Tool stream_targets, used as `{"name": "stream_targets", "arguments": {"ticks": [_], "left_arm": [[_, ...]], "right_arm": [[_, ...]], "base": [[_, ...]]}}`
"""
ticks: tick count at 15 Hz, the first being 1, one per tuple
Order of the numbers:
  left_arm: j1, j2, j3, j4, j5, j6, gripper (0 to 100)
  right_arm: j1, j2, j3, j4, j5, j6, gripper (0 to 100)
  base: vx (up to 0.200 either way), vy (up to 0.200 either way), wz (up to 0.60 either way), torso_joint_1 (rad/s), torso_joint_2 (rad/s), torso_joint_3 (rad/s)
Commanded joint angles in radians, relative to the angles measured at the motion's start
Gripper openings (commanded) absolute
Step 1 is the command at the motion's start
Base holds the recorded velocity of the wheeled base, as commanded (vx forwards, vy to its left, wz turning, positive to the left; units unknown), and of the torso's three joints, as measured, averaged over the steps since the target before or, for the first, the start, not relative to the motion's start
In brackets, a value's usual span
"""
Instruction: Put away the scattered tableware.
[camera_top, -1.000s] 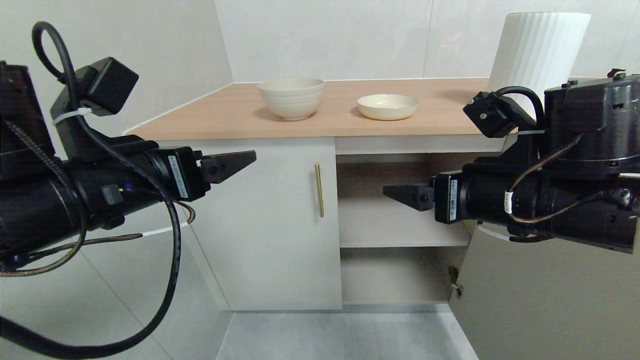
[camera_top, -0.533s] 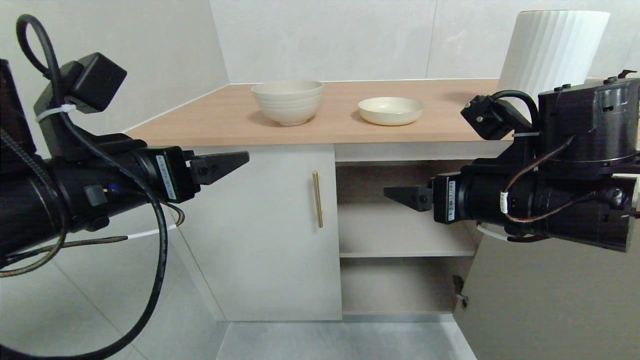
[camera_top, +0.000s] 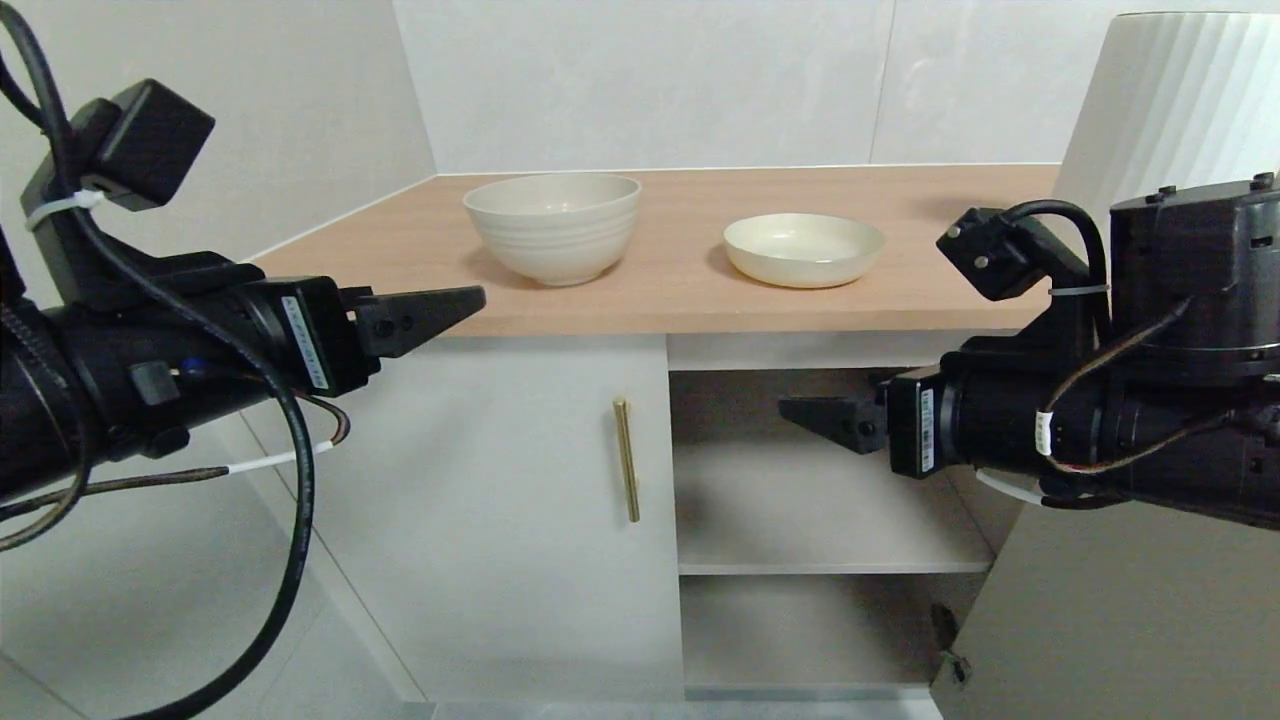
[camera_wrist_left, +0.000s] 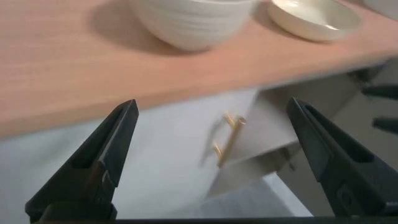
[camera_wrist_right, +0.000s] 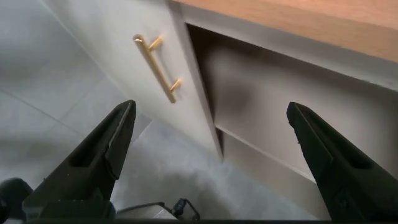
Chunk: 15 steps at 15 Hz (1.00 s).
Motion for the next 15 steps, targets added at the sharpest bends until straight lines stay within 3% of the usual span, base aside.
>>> {"name": "stream_targets", "arguments": {"ticks": [1,6,15], "left_arm": [[-0.001,-0.012,-0.002,-0.002,0.000,-0.001,100],[-0.001,-0.005,-0.002,-0.002,-0.002,-0.003,100],[0.000,0.008,-0.003,-0.002,-0.002,-0.003,100]], "right_arm": [[0.004,-0.035,0.013,-0.001,0.001,-0.002,100],[0.043,-0.090,0.025,0.000,0.001,-0.006,100],[0.050,-0.089,0.025,-0.009,0.001,-0.006,100]], "base": [[0.000,0.000,0.00,0.000,0.00,0.000],[0.000,0.000,0.00,0.002,-0.06,-0.060],[0.000,0.000,0.00,0.079,-0.42,-0.337]]}}
